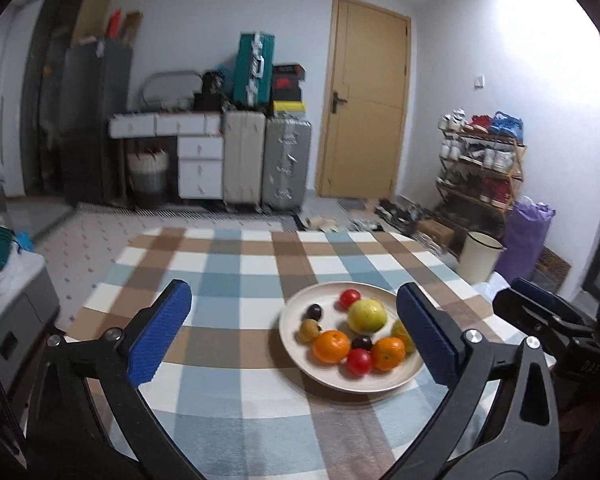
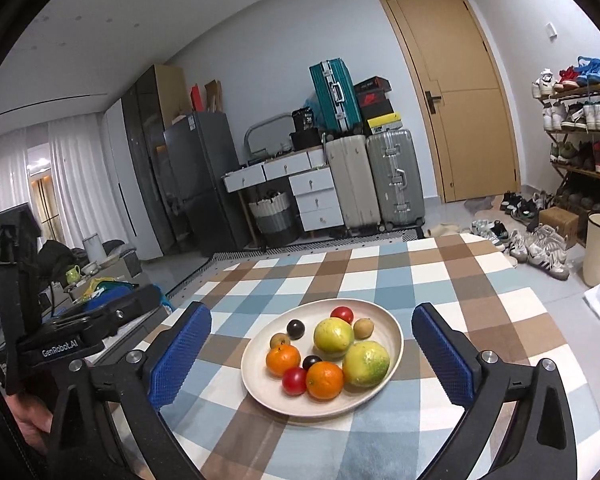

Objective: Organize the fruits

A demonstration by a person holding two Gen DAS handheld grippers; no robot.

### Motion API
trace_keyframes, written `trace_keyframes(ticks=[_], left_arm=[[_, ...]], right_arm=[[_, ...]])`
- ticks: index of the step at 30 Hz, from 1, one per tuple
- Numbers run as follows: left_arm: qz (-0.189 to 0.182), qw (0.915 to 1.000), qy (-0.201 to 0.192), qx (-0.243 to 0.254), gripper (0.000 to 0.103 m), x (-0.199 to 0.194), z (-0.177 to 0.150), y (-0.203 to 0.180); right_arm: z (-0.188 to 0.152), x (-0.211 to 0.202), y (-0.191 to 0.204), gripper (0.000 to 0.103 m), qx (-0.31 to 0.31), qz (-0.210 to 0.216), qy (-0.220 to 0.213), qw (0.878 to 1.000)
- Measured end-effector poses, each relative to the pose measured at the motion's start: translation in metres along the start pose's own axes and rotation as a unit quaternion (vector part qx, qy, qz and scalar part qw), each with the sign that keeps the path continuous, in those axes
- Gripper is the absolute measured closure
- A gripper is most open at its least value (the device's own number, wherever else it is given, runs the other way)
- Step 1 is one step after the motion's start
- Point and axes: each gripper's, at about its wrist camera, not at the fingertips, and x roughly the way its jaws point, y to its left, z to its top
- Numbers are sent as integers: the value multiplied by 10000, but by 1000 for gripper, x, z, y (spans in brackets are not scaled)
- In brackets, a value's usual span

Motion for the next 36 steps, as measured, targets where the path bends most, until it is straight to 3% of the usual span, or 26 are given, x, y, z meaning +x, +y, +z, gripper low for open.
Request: trace_keyframes(ticks=[4, 13, 17, 20, 25, 36], left_arm=[[34, 9999, -133, -2, 1, -11, -9, -2], [704, 9966, -235, 349, 1, -10, -48, -6], [660, 9974, -148, 229, 1, 0, -65, -2], [627, 9979, -111, 140, 1, 3, -68, 2], [319, 9991, -41, 264, 1, 11, -72, -1], [586, 9978, -122, 291, 1, 12, -69, -4]], right_arm=[[-11, -8, 2, 1, -171, -208, -213, 9994], [-34, -19, 4, 1, -640, -488, -628, 9948], [-35, -20, 1, 1, -614, -536, -693, 9943], [-36, -15, 3, 1, -671, -520, -574, 9947], [-39, 10, 10, 1, -898, -737, 32, 9932], [-43, 9, 13, 0, -1040, -698, -62, 9921]])
